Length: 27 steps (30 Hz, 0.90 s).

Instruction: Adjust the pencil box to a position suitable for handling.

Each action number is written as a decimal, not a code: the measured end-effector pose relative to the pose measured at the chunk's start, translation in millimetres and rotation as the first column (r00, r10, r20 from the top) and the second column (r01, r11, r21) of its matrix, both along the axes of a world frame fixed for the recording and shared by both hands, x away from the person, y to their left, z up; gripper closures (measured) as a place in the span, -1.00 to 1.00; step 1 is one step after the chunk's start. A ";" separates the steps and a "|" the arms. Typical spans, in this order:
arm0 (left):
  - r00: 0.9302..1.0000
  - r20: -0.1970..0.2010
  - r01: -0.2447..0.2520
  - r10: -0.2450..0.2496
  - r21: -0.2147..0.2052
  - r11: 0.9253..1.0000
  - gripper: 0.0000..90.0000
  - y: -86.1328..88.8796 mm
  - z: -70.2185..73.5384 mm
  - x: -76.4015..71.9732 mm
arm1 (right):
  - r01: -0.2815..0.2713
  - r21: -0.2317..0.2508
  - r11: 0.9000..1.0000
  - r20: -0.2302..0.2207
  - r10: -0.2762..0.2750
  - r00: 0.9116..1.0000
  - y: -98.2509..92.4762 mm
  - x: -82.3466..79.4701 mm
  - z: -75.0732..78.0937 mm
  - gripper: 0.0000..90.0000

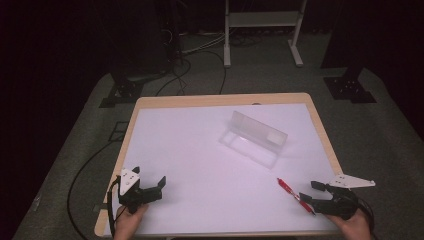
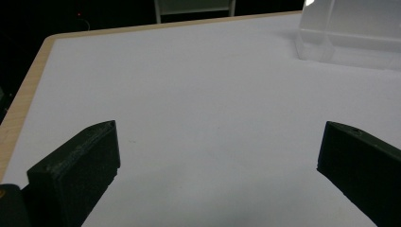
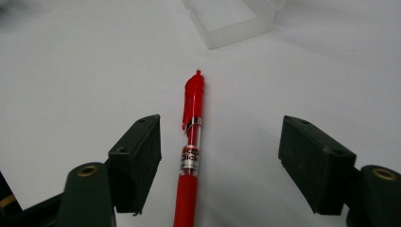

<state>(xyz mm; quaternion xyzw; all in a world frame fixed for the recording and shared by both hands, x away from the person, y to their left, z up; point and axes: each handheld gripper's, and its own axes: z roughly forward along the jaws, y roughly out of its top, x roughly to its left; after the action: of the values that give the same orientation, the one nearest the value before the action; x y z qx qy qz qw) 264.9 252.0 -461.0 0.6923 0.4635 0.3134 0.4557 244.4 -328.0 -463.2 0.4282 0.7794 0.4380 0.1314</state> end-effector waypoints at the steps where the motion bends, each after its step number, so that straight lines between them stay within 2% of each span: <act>1: 1.000 0.001 0.001 -0.001 0.000 1.000 -1.00 -0.4 -0.1 -0.2 | 0.001 0.003 1.000 0.002 -0.001 1.000 0.6 0.6 1.5 -0.38; 4: 1.000 0.005 -0.001 0.001 -0.002 1.000 -1.00 0.1 -0.1 -0.5 | -0.007 0.019 1.000 0.011 0.007 1.000 4.4 2.0 7.2 -0.40; 14: 1.000 0.015 0.002 -0.002 0.006 1.000 -1.00 -0.7 0.0 -2.6 | -0.038 0.012 0.999 0.033 0.038 0.999 22.5 18.0 27.9 -0.40; 19: 1.000 0.012 0.005 -0.005 0.005 1.000 -1.00 -0.6 0.1 -2.5 | -0.079 -0.025 0.997 0.052 0.080 0.995 37.3 35.5 40.1 -0.40; 27: 1.000 0.011 0.010 -0.010 -0.002 1.000 -1.00 -0.1 -0.1 -1.9 | -0.118 -0.059 0.991 0.047 0.121 0.992 53.5 56.0 51.3 -0.40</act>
<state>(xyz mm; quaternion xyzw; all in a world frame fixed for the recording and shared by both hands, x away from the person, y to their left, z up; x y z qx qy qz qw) 263.0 251.9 -461.1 0.6925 0.4579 0.3144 0.4603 300.4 -274.5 -412.0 0.3656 0.8121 0.4339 0.1366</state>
